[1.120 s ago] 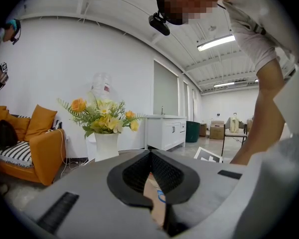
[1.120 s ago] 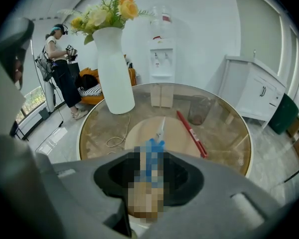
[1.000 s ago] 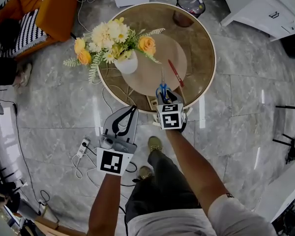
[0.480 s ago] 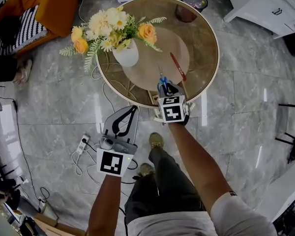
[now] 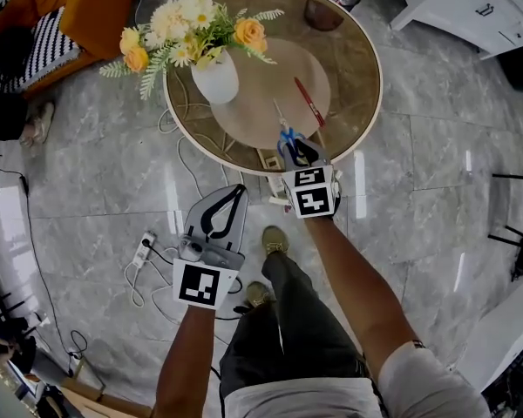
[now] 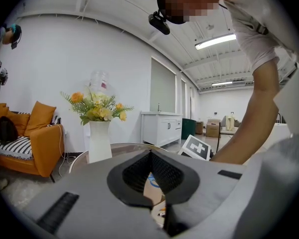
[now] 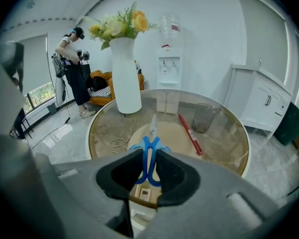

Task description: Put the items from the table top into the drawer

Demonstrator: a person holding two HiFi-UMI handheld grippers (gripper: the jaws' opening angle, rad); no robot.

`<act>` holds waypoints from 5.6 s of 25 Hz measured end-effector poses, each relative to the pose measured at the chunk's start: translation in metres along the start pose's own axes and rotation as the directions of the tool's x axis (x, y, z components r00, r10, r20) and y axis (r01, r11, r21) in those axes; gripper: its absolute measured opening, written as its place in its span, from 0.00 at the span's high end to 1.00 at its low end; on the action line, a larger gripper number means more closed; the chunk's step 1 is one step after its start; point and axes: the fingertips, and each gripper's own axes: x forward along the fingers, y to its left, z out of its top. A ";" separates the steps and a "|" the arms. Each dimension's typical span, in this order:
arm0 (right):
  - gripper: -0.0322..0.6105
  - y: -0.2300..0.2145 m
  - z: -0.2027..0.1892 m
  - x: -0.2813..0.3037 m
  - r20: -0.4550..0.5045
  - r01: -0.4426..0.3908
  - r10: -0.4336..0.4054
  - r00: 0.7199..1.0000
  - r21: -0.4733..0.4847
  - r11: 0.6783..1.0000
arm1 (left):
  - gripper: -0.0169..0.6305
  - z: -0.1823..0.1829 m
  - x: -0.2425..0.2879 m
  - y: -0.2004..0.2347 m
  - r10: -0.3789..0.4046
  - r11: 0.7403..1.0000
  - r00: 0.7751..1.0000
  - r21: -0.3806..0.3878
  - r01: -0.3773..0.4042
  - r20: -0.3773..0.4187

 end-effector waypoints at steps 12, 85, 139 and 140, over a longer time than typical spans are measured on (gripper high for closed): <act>0.82 0.037 -0.036 -0.090 0.130 -0.004 0.008 0.992 -0.031 1.000 | 0.97 -0.013 -0.049 -0.045 -0.024 1.000 0.999 -0.003 0.024 0.036; 0.82 -0.027 -0.327 0.176 -0.392 -0.271 0.102 0.914 -0.406 0.873 | 0.97 -0.300 0.111 -0.043 -0.053 0.993 0.982 0.111 0.033 0.184; 0.95 0.042 -0.112 -0.089 0.140 -0.488 0.561 0.816 -0.354 0.798 | 0.97 -0.159 0.042 -0.084 -0.159 0.986 0.953 0.100 0.137 0.259; 0.95 0.039 -0.105 -0.092 0.145 -0.487 0.560 0.816 -0.349 0.801 | 0.97 -0.151 0.043 -0.083 -0.158 0.986 0.950 0.097 0.137 0.268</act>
